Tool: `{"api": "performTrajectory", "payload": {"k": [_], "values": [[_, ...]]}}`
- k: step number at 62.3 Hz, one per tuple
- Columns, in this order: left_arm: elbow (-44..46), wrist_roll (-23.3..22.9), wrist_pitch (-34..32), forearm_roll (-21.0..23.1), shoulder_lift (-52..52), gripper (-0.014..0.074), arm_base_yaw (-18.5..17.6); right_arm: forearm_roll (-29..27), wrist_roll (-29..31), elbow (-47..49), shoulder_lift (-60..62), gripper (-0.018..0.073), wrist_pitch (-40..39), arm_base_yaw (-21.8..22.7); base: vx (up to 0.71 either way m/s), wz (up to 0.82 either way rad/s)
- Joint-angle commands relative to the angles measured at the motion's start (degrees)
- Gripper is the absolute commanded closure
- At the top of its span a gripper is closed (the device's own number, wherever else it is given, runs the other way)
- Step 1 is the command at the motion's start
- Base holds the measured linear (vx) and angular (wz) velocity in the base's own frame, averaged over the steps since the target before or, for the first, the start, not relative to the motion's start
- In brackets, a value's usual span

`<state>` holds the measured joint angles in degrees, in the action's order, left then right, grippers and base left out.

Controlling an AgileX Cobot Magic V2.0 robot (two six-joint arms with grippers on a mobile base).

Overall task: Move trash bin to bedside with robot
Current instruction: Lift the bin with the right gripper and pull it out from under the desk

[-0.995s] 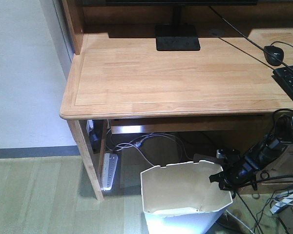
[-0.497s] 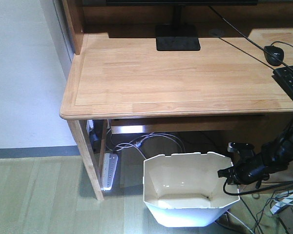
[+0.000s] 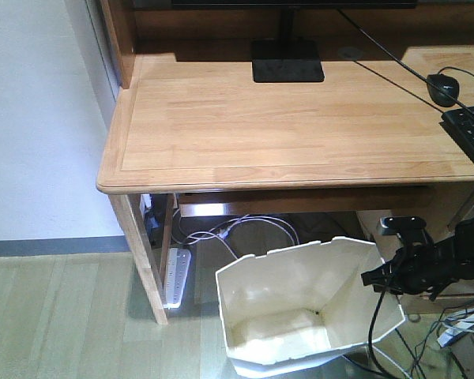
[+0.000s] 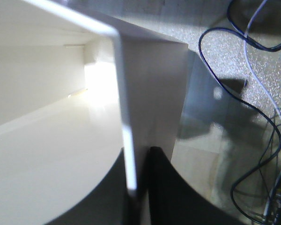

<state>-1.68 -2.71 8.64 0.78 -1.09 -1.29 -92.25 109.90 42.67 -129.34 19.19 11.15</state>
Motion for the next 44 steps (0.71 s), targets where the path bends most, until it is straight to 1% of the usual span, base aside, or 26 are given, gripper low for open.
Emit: {"api": "performTrajectory", "payload": {"k": [1, 16, 25, 33, 44], "values": [[-1.6, -0.5, -4.5, 0.2, -0.6, 0.0602, -0.5, -5.5, -0.5, -2.4, 8.7, 0.0565, 10.0, 0.1, 0.0, 0.0], [-1.6, -0.5, -4.5, 0.2, -0.6, 0.0602, -0.5, -9.6, -0.5, -10.4, 23.4, 0.0565, 12.2, 0.0, 0.0, 0.0], [-1.6, -0.5, -4.5, 0.2, -0.6, 0.0602, -0.5, -9.8, -0.8, -13.6, 30.6, 0.0565, 12.4, 0.0, 0.0, 0.0], [-1.6, -0.5, -4.5, 0.2, -0.6, 0.0602, -0.5, -9.6, -0.8, -14.7, 34.4, 0.0565, 12.7, 0.0, 0.0, 0.0], [-1.6, -0.5, -4.5, 0.2, -0.6, 0.0602, -0.5, -9.8, -0.9, -14.7, 35.5, 0.0565, 19.1, 0.0, 0.0, 0.0]]}}
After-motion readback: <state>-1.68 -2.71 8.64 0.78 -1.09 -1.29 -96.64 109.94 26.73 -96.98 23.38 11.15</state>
